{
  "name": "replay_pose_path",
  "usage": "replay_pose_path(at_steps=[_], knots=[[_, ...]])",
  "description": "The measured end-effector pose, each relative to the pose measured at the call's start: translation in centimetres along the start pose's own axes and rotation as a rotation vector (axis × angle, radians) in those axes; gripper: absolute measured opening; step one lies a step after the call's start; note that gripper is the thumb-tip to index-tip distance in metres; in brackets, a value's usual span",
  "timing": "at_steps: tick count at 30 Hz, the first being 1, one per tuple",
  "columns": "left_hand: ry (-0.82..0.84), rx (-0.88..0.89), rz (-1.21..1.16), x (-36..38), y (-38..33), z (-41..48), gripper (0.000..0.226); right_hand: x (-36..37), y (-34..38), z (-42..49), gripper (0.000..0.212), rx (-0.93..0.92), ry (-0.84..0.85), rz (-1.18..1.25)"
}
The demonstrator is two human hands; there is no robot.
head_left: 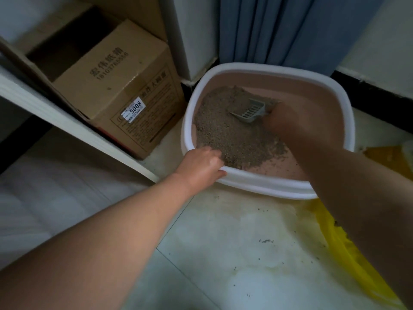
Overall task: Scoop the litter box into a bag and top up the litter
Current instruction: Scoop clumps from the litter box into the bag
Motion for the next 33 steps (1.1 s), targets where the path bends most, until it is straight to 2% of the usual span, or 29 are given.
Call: replay_pose_path(at_steps=[3, 9, 16, 21, 26, 29, 33], knots=[[-0.036, 0.019, 0.000, 0.1, 0.1, -0.2, 0.026, 1.2, 2.5, 0.4, 0.024, 0.008, -0.019, 0.070], [-0.102, 0.040, -0.003, 0.4, 0.3, -0.5, 0.021, 2.7, 5.0, 0.8, 0.027, 0.100, -0.076, 0.048], [-0.069, 0.057, 0.048, 0.2, 0.2, -0.4, 0.021, 6.1, 5.7, 1.1, 0.040, 0.045, 0.000, 0.115], [-0.082, 0.038, 0.070, 0.3, 0.1, -0.2, 0.024, 7.8, 7.6, 0.7, 0.042, -0.010, 0.105, 0.294], [-0.058, 0.042, 0.098, 0.3, -0.1, -0.1, 0.028, 8.1, 8.8, -0.9, 0.041, 0.035, 0.006, 0.462], [0.003, 0.066, 0.133, 0.1, -0.3, -0.1, 0.022, 7.9, 8.8, -1.5, 0.038, 0.011, -0.064, 0.554], [-0.019, 0.068, 0.134, 0.3, 0.1, -0.1, 0.021, 7.3, 8.6, -2.3, 0.036, -0.022, -0.064, 0.532]])
Point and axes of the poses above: each hand's wrist, its own z-axis towards the middle knuckle, its own x-axis out of the palm, y = z × x, the point moved 3 cm from there along z, towards the middle knuckle, and after that the axes turned 6 degrees about x, right-handed, at the moved point
